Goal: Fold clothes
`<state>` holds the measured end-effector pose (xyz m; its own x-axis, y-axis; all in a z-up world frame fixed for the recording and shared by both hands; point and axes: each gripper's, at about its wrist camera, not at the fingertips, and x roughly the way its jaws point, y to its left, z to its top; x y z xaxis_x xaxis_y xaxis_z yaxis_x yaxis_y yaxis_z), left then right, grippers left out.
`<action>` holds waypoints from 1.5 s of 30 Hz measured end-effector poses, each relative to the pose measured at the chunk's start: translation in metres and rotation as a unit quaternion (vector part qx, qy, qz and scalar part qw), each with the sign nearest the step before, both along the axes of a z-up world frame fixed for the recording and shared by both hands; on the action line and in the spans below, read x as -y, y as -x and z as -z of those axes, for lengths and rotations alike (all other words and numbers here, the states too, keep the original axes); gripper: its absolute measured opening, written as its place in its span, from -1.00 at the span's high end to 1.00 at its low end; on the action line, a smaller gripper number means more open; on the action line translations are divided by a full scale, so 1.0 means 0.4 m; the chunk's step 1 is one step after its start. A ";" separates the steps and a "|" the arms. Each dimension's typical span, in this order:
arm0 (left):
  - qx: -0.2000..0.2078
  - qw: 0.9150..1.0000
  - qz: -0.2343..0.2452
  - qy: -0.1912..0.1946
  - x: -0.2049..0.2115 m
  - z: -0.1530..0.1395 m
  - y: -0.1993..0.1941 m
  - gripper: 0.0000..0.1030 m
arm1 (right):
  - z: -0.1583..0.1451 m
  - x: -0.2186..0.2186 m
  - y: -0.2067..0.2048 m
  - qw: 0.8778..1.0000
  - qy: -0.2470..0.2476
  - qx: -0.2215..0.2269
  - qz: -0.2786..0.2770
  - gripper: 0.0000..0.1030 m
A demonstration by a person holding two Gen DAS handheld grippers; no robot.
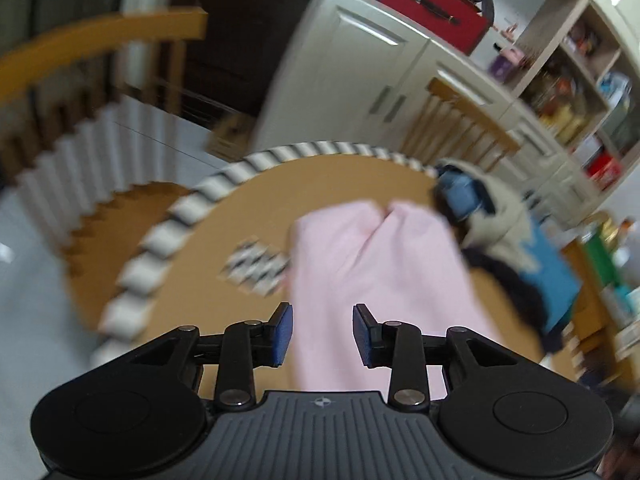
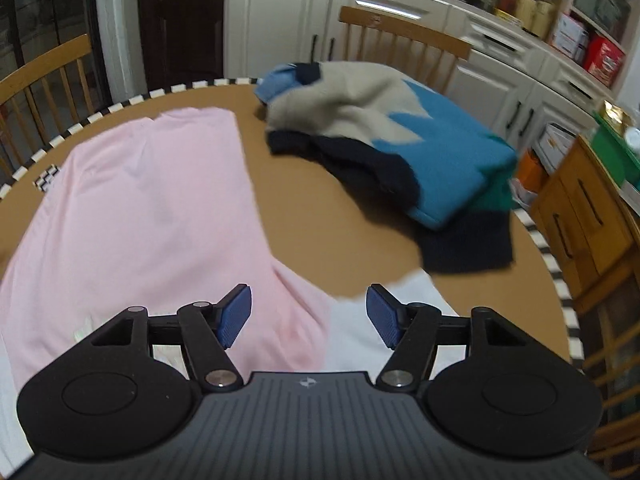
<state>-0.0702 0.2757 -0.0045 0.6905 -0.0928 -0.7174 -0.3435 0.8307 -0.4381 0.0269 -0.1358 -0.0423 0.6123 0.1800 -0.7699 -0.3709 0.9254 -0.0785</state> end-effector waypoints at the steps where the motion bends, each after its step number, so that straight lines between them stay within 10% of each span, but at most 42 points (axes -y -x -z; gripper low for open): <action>1: -0.002 1.000 0.000 0.018 -0.023 0.020 -0.055 0.33 | 0.002 -0.018 -0.010 1.000 -0.003 -0.001 0.000 -0.27; 8: -0.084 0.994 -0.010 0.067 -0.150 0.170 -0.351 0.38 | 0.027 -0.111 -0.053 1.000 0.000 -0.011 -0.002 -0.28; 16: -0.125 0.986 0.009 0.106 -0.168 0.236 -0.443 0.35 | 0.042 -0.126 -0.076 1.000 0.014 -0.025 0.010 -0.33; 19: -0.125 0.986 0.005 0.114 -0.164 0.249 -0.450 0.93 | 0.042 -0.129 -0.082 0.999 0.014 -0.026 0.012 -0.34; 24: -0.001 1.000 -0.002 -0.007 -0.093 0.142 -0.363 0.94 | 0.027 -0.135 -0.081 1.000 0.018 -0.018 0.008 -0.35; 29: 0.124 0.977 -0.047 -0.169 0.017 0.024 -0.169 0.93 | 0.009 -0.141 -0.080 1.000 0.018 -0.006 0.003 -0.38; 35: -0.061 0.986 -0.122 -0.095 -0.028 0.196 -0.129 0.92 | 0.007 -0.175 -0.128 1.000 -0.017 -0.008 -0.023 -0.24; 38: -0.073 0.985 -0.135 -0.084 -0.048 0.233 -0.133 0.92 | -0.012 -0.186 -0.213 0.997 -0.065 0.005 -0.033 0.26; 45: -0.078 0.987 -0.128 -0.061 -0.057 0.259 -0.140 0.92 | 0.072 -0.250 -0.498 0.982 -0.168 -0.079 0.023 0.28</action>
<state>-0.0141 0.2984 -0.1082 0.5595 0.1648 -0.8123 -0.6050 0.7511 -0.2643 0.2261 -0.0356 -0.0712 0.5032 0.4150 -0.7580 -0.3106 0.9054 0.2895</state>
